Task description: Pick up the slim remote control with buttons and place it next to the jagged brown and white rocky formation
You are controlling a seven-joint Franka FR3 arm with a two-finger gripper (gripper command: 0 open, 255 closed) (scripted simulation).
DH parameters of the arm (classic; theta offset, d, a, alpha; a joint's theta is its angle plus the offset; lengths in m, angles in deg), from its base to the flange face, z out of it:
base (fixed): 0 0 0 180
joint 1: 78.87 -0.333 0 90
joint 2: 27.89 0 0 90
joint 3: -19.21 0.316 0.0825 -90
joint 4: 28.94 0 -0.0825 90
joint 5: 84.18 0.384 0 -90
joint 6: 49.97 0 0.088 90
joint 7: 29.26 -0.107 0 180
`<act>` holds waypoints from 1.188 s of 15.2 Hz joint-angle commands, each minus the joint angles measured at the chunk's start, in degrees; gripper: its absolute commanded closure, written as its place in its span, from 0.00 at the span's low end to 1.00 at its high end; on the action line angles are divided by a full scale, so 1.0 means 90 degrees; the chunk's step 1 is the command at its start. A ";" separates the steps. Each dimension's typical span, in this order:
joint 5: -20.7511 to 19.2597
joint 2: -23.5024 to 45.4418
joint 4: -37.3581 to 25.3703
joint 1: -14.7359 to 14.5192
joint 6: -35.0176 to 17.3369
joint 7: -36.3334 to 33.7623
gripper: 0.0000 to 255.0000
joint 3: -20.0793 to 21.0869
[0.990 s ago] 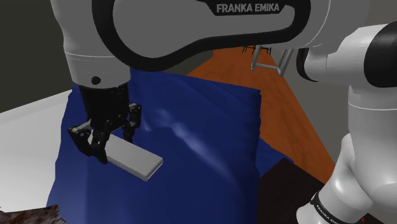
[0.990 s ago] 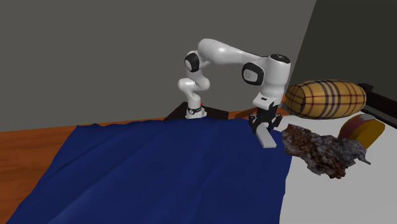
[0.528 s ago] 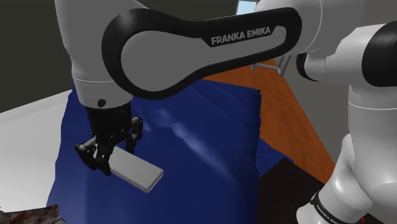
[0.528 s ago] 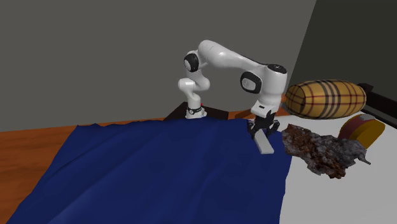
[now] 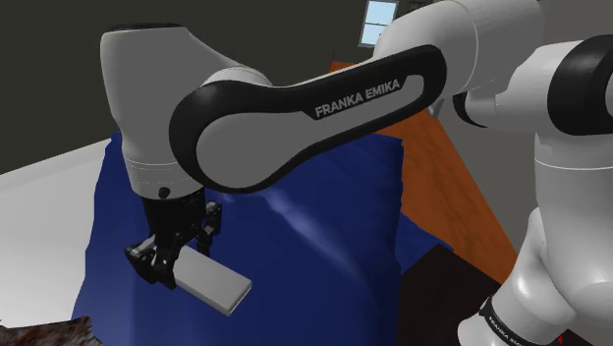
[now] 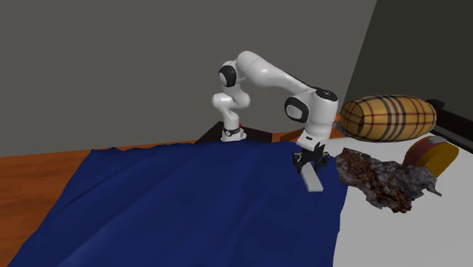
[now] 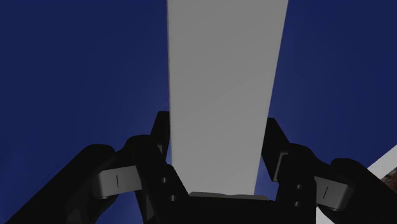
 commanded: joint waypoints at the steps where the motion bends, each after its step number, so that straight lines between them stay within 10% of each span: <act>1: -0.0031 0.0039 0.0108 -0.0001 -0.0145 -0.0024 1.00 -0.0016; 10: -0.0054 0.0071 0.0181 -0.0001 -0.0244 -0.0038 1.00 -0.0029; 11: -0.0054 0.0071 0.0180 -0.0002 -0.0244 -0.0038 0.00 -0.0030; 18: 0.0027 -0.0041 -0.0096 0.0000 0.0124 0.0018 0.00 0.0016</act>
